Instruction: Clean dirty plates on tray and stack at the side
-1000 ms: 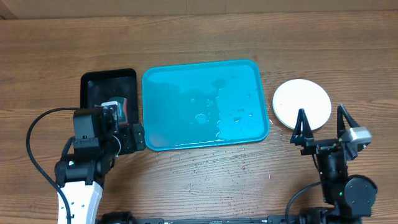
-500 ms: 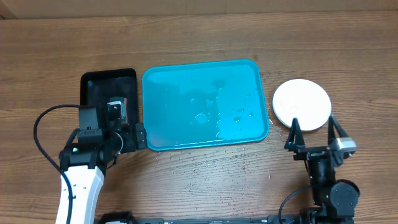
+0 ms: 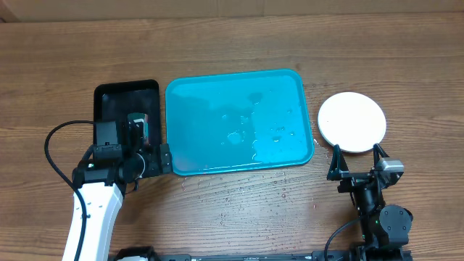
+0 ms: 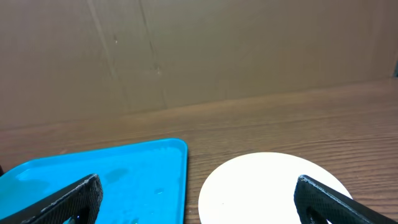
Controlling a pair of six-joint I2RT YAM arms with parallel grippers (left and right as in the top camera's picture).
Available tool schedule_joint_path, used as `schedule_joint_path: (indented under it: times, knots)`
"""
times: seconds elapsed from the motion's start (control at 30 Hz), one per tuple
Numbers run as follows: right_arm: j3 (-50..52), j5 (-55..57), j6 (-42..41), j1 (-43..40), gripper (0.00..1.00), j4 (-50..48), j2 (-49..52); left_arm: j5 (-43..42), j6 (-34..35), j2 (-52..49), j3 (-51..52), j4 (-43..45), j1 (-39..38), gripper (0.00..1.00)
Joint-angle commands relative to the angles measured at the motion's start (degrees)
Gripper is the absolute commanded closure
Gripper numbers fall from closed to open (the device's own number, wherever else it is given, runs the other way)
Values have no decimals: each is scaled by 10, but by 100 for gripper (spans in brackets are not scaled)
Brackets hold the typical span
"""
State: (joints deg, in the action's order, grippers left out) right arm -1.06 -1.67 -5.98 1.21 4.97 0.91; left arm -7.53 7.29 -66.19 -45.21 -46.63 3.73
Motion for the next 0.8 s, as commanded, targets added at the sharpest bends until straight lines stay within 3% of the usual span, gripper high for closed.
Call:
schedule_joint_path:
  times: [0.0, 0.77]
  knots:
    - [6, -3, -2, 1, 0, -3, -4, -7, -9, -2, 5, 2, -4, 0]
    - [6, -3, -2, 1, 0, -3, -4, 21, -9, 27, 7, -1, -5, 1]
